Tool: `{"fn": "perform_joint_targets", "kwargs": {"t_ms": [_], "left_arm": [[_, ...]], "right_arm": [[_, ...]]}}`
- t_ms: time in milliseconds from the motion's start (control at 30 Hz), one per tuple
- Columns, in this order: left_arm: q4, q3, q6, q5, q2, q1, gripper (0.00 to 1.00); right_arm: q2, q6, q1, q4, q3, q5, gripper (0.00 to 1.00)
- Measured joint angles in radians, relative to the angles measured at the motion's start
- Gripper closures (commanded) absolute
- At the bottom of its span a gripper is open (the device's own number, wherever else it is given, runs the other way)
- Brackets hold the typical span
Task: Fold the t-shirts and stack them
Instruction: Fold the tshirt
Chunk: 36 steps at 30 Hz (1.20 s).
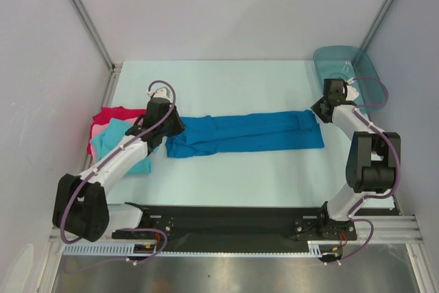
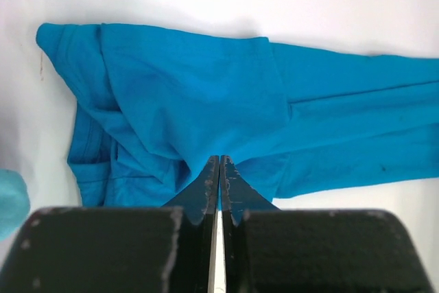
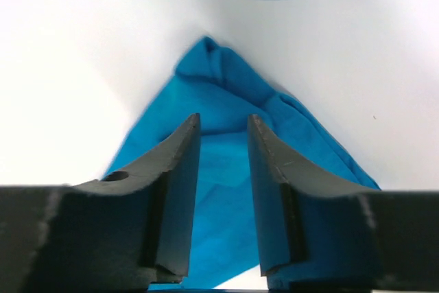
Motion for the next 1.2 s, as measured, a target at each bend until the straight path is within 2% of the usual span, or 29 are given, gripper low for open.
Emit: {"fn": "perform_joint_targets", "kwargs": {"t_ms": [67,367,700,933,1200], "left_arm": [[0.003,-0.007,-0.002,-0.002,-0.015,-0.010,0.97],[0.021,-0.061,-0.032,-0.002,-0.077,-0.060,1.00],[0.036,-0.101,-0.063,-0.002,-0.100,-0.104,1.00],[0.052,-0.126,-0.065,-0.002,-0.109,-0.118,1.00],[0.060,-0.152,-0.072,-0.002,-0.136,-0.118,1.00]], "right_arm": [[0.000,-0.008,0.000,0.000,0.023,-0.004,0.56],[-0.018,-0.001,0.017,-0.005,0.039,-0.014,0.57],[-0.087,0.059,0.091,0.008,-0.092,-0.072,0.58],[-0.167,0.075,0.096,0.004,-0.145,-0.085,0.58],[-0.176,0.074,0.084,0.012,-0.187,-0.084,0.59]]}}
